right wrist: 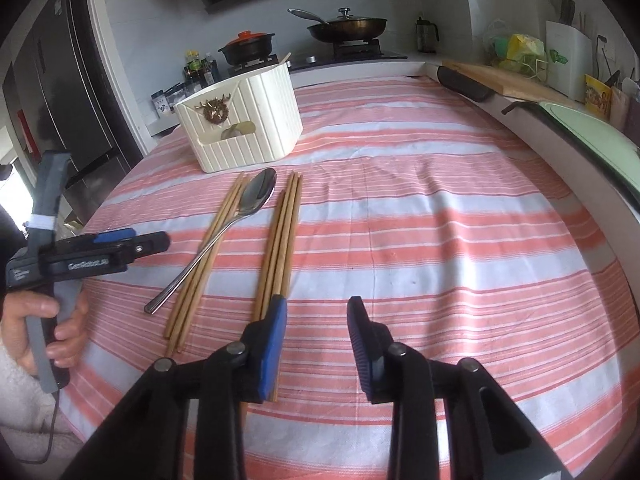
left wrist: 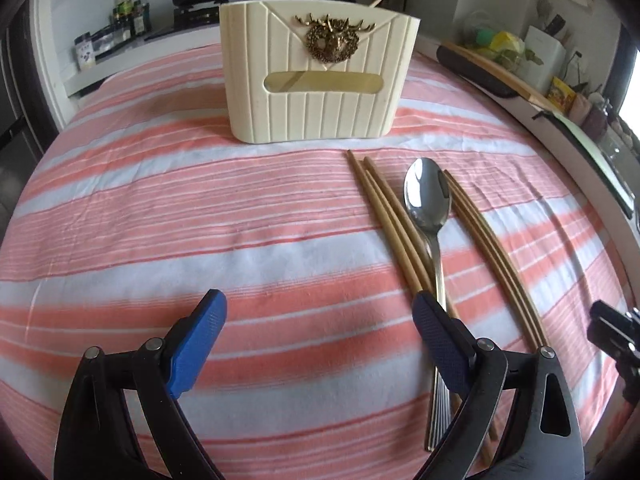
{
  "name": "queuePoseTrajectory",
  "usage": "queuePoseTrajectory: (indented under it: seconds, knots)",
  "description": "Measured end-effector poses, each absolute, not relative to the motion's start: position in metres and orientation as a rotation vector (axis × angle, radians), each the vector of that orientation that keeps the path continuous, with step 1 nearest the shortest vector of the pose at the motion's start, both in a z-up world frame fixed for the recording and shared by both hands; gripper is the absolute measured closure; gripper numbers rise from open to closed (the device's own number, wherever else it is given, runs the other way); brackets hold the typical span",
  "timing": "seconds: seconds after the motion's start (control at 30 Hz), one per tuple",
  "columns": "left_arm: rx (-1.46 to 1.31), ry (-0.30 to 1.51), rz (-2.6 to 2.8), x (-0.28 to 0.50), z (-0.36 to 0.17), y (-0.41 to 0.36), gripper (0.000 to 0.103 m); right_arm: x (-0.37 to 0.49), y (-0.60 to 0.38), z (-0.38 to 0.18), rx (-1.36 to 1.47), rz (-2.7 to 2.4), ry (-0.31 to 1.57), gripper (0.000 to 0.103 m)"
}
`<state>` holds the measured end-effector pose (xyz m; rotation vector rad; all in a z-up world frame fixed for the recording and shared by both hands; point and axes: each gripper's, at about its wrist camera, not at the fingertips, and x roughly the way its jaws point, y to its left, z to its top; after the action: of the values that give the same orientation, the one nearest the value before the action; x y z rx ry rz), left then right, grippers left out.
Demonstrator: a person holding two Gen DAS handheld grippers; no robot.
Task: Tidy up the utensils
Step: 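Move both open tools down over the remaining chopsticks beside the spoon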
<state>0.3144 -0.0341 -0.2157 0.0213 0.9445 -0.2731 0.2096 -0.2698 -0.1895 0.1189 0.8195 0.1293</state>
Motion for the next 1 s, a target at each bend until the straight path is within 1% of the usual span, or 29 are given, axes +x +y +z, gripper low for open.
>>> queuePoseTrajectory:
  seconds: [0.07, 0.4, 0.6, 0.63, 0.7, 0.87, 1.0]
  knots:
    - [0.018, 0.957, -0.271, 0.319, -0.222, -0.038, 0.009, 0.208, -0.271, -0.190, 0.121, 0.128, 0.822, 0.071]
    - [0.040, 0.947, -0.279, 0.315, -0.220, -0.045, 0.008, 0.216, -0.266, -0.188, 0.097, 0.135, 0.832, 0.071]
    - [0.059, 0.960, -0.263, 0.319, -0.221, -0.052, 0.003, 0.241, -0.251, -0.195, 0.010, 0.147, 0.885, 0.071]
    - [0.063, 0.959, -0.259, 0.319, -0.221, -0.053, 0.003, 0.247, -0.248, -0.197, -0.002, 0.154, 0.900, 0.072]
    - [0.071, 0.966, -0.250, 0.319, -0.223, -0.054, 0.003, 0.262, -0.243, -0.202, -0.012, 0.179, 0.938, 0.085]
    - [0.108, 0.959, -0.244, 0.314, -0.225, -0.054, 0.003, 0.293, -0.236, -0.212, 0.038, 0.256, 1.030, 0.088]
    - [0.105, 0.960, -0.250, 0.314, -0.224, -0.050, 0.003, 0.304, -0.224, -0.213, -0.046, 0.271, 1.077, 0.088]
